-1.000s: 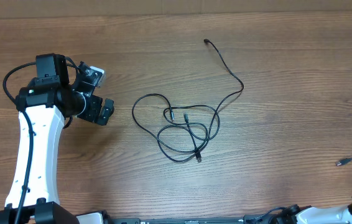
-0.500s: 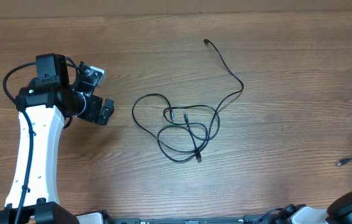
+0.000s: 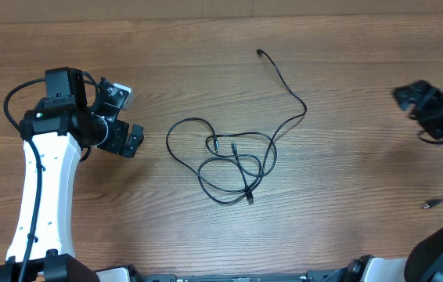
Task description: Untangle cables
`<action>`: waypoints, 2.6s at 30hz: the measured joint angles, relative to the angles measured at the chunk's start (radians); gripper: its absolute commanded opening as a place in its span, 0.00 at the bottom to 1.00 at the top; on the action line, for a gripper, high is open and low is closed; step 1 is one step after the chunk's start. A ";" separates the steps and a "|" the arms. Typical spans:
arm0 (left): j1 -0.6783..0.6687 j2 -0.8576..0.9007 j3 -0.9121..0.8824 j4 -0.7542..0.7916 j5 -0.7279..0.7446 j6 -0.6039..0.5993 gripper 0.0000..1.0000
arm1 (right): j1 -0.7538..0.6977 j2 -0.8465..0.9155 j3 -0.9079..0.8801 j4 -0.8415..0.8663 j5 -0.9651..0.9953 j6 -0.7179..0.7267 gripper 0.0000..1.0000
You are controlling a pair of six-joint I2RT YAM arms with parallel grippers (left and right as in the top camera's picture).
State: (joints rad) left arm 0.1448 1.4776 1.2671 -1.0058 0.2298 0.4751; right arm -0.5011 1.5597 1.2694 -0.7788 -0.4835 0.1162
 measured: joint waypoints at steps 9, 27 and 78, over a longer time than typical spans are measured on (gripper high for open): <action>0.000 0.000 0.000 0.000 0.000 0.000 1.00 | 0.303 0.001 0.000 -0.031 -0.003 -0.115 0.99; 0.000 0.000 0.000 0.000 0.000 0.000 1.00 | 0.734 0.092 -0.007 -0.143 -0.006 -0.329 0.97; 0.000 0.000 0.000 0.000 0.000 0.000 1.00 | 0.934 0.313 -0.198 0.168 -0.081 -0.414 0.21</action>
State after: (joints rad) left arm 0.1448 1.4776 1.2671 -1.0058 0.2298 0.4751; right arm 0.4328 1.8725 1.0714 -0.6106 -0.5644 -0.2974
